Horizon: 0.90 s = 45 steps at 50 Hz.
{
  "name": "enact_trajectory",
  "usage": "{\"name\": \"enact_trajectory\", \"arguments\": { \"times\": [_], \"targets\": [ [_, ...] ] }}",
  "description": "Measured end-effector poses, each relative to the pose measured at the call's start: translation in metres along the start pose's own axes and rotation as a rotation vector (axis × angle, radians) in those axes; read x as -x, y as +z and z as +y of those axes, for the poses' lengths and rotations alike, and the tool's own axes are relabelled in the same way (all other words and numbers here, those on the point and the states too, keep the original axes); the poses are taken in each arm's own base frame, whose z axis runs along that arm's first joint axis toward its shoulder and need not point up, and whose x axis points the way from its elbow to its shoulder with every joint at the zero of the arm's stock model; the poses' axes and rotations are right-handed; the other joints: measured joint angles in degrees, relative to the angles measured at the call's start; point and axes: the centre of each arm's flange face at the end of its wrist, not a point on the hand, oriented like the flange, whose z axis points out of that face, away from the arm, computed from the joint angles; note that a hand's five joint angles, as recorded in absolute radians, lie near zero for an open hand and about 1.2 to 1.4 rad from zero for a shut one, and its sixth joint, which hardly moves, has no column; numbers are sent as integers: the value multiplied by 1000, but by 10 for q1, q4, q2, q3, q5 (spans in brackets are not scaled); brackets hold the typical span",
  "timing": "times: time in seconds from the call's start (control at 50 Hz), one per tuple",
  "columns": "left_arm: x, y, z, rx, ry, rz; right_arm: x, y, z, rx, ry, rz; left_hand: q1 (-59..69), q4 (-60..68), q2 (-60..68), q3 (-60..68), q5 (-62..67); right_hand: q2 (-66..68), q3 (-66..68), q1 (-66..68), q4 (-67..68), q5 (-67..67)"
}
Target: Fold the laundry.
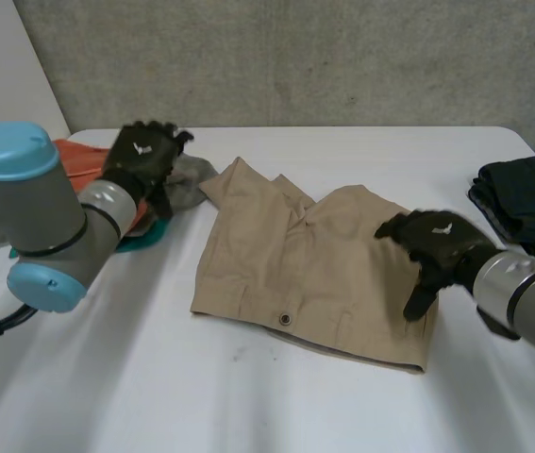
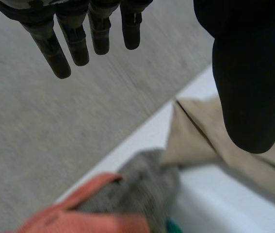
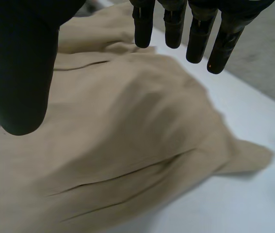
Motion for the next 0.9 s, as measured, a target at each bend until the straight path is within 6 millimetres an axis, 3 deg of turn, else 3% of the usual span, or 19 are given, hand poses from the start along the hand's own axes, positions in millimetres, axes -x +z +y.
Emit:
{"name": "enact_trajectory", "arguments": {
  "times": [0.14, 0.44, 0.48, 0.52, 0.56, 0.58, 0.64, 0.72, 0.9],
  "targets": [
    [-14, -9, 16, 65, 37, 58, 26, -6, 20, 51, -35, -50, 0, 0, 0, 0, 0, 0, 0, 0, 0, 0],
    [-16, -18, 5, 50, -43, 58, 26, 9, 61, 114, -132, 22, 0, 0, 0, 0, 0, 10, 14, 11, 7, 11],
    [-16, -19, 6, 53, -44, 59, 26, 10, 63, 120, -135, 20, 0, 0, 0, 0, 0, 294, 280, 273, 268, 257],
    [-17, -19, 6, 55, -44, 60, 25, 11, 63, 115, -137, 22, 0, 0, 0, 0, 0, 467, 452, 388, 439, 411],
    [-17, -20, 6, 56, -44, 60, 24, 12, 62, 107, -139, 27, 0, 0, 0, 0, 0, 483, 469, 395, 457, 429],
    [-17, -20, 6, 56, -44, 60, 23, 12, 61, 100, -140, 32, 0, 0, 0, 0, 0, 543, 544, 431, 531, 508],
    [-16, -21, 4, 52, -43, 58, 16, 13, 54, 61, -157, 60, 0, 0, 0, 0, 0, 546, 556, 450, 543, 526],
    [-13, -25, -2, 40, -42, 49, -10, 12, 43, 28, -247, 147, 0, 0, 0, 0, 0, 546, 556, 450, 543, 527],
    [-5, -33, -13, 20, -50, 32, -92, 20, 48, 141, -510, 366, -2, 0, 0, 0, 0, 546, 556, 450, 543, 527]
  ]
}}
